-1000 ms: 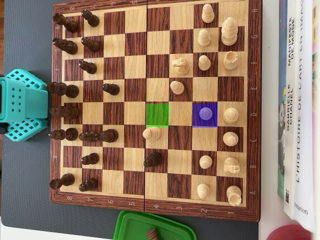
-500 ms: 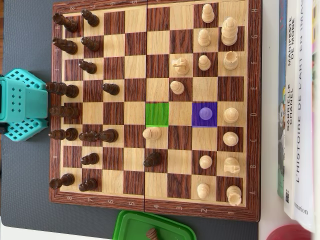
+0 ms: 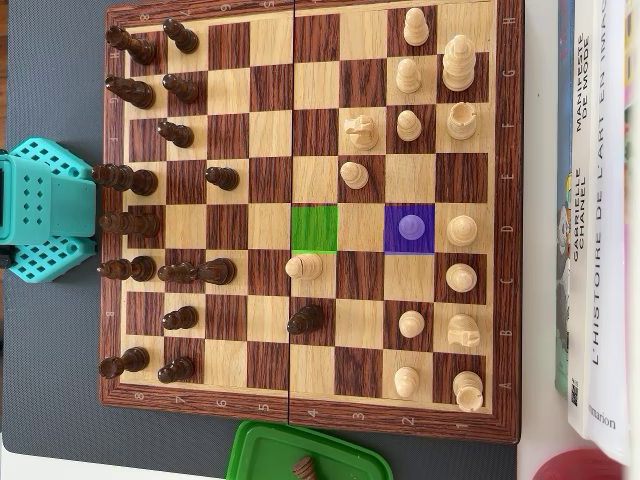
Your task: Play chess
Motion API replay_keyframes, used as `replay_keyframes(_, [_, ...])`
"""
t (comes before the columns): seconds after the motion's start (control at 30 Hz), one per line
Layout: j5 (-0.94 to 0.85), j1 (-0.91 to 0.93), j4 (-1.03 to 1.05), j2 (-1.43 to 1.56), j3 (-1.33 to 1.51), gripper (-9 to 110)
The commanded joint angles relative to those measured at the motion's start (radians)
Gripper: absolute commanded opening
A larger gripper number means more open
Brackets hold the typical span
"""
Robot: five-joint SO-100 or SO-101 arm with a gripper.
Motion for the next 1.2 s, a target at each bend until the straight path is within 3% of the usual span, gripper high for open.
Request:
replay_keyframes(0.0, [-0.006,-0.003,0.000,-0.011,0.021,13])
replay_keyframes(0.97, [-0.017,0.005,0.014,-0.012,0.021,13])
replay_keyframes(1.17, [-0.017,0.002,0.233,-0.012,0.021,13])
